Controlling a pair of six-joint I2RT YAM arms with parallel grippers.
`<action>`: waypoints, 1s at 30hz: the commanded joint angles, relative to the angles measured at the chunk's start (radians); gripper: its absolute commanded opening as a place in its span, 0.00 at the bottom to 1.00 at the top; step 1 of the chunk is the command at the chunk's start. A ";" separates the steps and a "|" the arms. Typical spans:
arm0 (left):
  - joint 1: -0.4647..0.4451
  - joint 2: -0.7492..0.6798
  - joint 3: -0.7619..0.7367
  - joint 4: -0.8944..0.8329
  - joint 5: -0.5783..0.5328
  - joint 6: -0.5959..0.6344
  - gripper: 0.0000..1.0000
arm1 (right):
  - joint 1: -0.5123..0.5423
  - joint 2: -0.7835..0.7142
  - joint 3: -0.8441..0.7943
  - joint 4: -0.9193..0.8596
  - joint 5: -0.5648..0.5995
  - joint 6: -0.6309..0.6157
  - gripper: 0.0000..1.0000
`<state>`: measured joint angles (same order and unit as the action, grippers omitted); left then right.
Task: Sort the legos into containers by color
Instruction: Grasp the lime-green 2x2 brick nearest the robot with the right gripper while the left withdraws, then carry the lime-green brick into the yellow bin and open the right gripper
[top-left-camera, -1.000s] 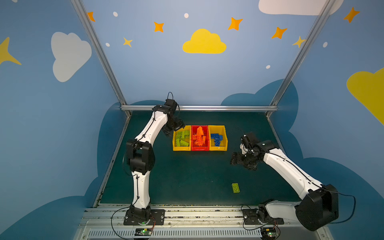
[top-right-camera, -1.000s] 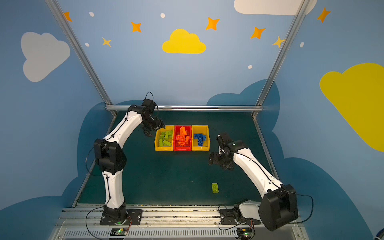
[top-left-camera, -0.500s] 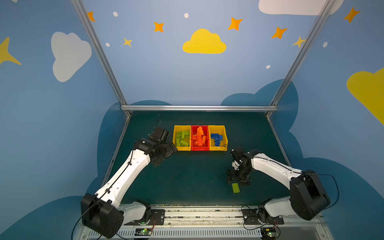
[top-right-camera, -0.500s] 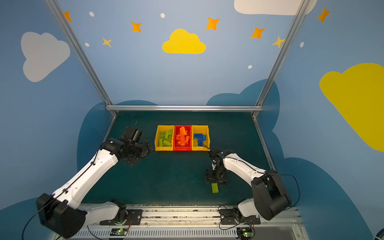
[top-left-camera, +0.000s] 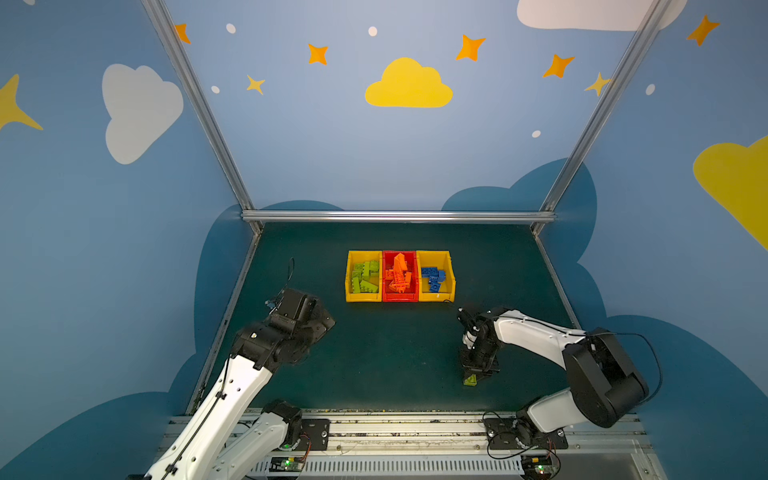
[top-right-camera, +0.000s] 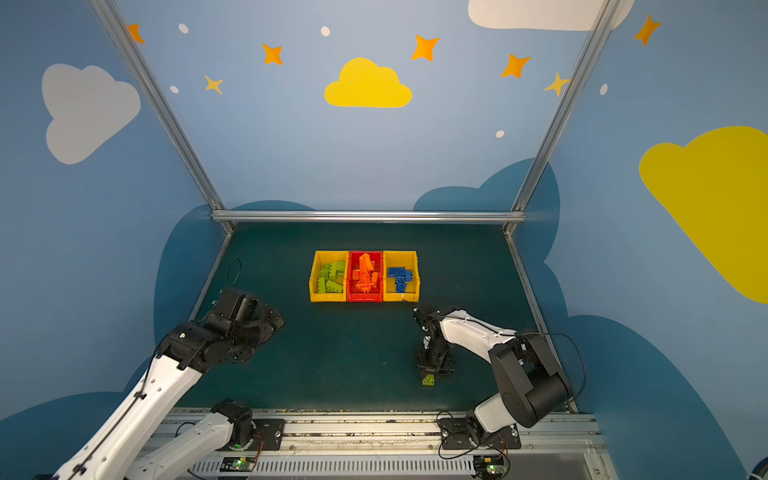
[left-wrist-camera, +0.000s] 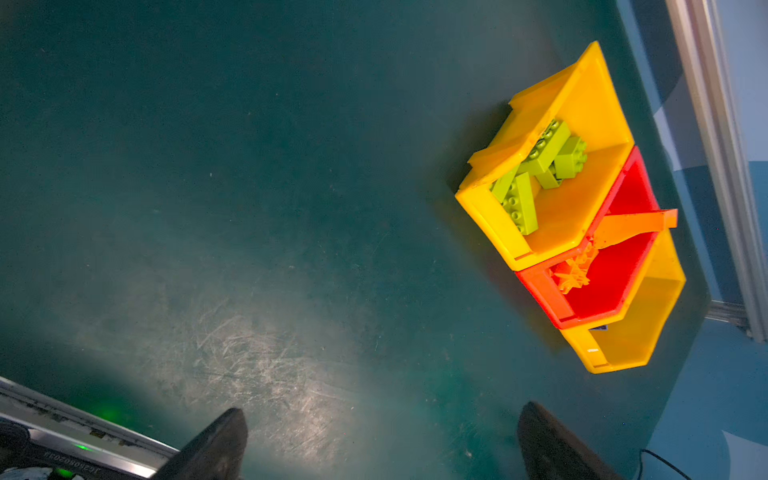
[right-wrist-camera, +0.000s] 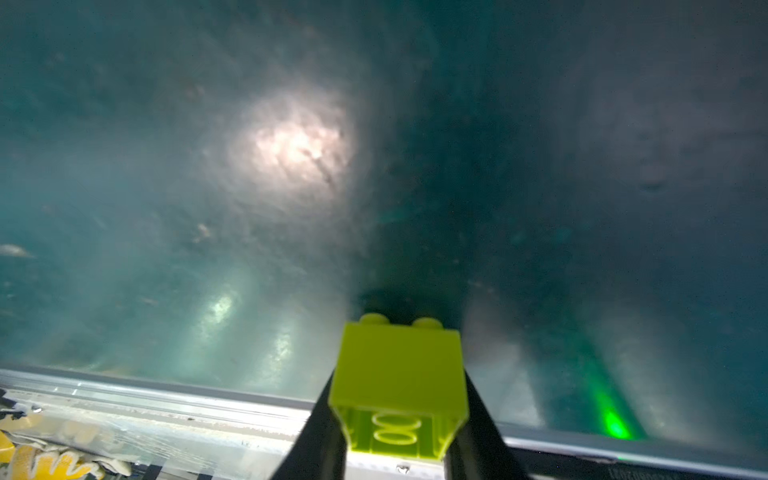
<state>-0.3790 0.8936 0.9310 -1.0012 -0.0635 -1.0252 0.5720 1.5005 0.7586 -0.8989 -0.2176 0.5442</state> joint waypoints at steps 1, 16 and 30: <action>0.002 0.034 -0.003 0.030 -0.019 0.026 1.00 | 0.009 0.011 0.042 -0.019 0.007 -0.005 0.24; 0.177 0.246 0.040 0.200 0.116 0.198 1.00 | 0.015 0.242 0.822 -0.176 -0.186 -0.155 0.25; 0.386 0.379 0.101 0.177 0.206 0.326 1.00 | 0.090 0.764 1.496 -0.071 -0.321 -0.294 0.26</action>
<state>-0.0177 1.2530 1.0172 -0.8188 0.1001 -0.7387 0.6395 2.2162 2.1799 -0.9909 -0.5400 0.3077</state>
